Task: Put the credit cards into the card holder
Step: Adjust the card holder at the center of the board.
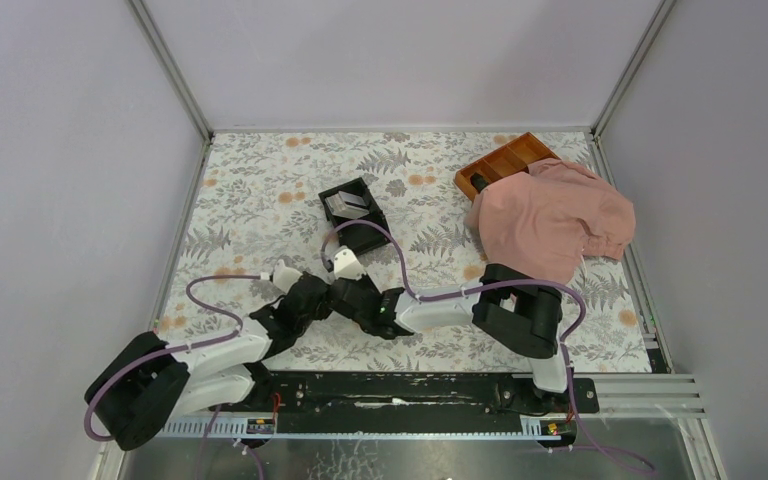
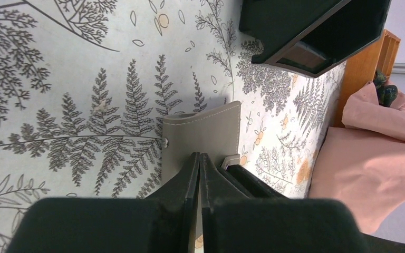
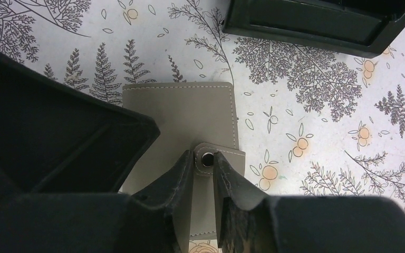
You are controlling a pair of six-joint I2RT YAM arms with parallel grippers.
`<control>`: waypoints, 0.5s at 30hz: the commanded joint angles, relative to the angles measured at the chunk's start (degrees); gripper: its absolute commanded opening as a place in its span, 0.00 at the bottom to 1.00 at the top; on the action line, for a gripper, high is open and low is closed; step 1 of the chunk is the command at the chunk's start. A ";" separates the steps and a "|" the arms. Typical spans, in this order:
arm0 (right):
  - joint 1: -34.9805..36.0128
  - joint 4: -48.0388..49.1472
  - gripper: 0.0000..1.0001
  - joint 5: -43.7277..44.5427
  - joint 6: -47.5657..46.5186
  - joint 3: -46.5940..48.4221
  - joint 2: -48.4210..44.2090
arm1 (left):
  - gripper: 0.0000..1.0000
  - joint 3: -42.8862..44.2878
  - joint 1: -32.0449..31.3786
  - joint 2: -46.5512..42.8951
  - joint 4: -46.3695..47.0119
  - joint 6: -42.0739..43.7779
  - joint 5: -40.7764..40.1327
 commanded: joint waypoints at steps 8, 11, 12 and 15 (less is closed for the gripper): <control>-1.23 -4.10 0.17 -0.82 -0.47 -3.19 -0.60 | 0.00 -0.85 -0.45 9.49 3.65 -3.19 0.95; -1.52 -3.64 0.11 -0.96 -0.40 -3.97 -1.45 | 0.00 -2.79 -0.48 12.44 5.12 -5.79 1.27; -1.68 -3.34 0.07 -1.04 -0.40 -4.37 -1.91 | 0.00 -3.47 -0.49 13.34 5.77 -6.55 1.49; -2.29 -2.30 0.02 -1.46 0.03 -5.71 -3.33 | 0.00 -5.04 -0.48 15.49 7.37 -8.38 1.79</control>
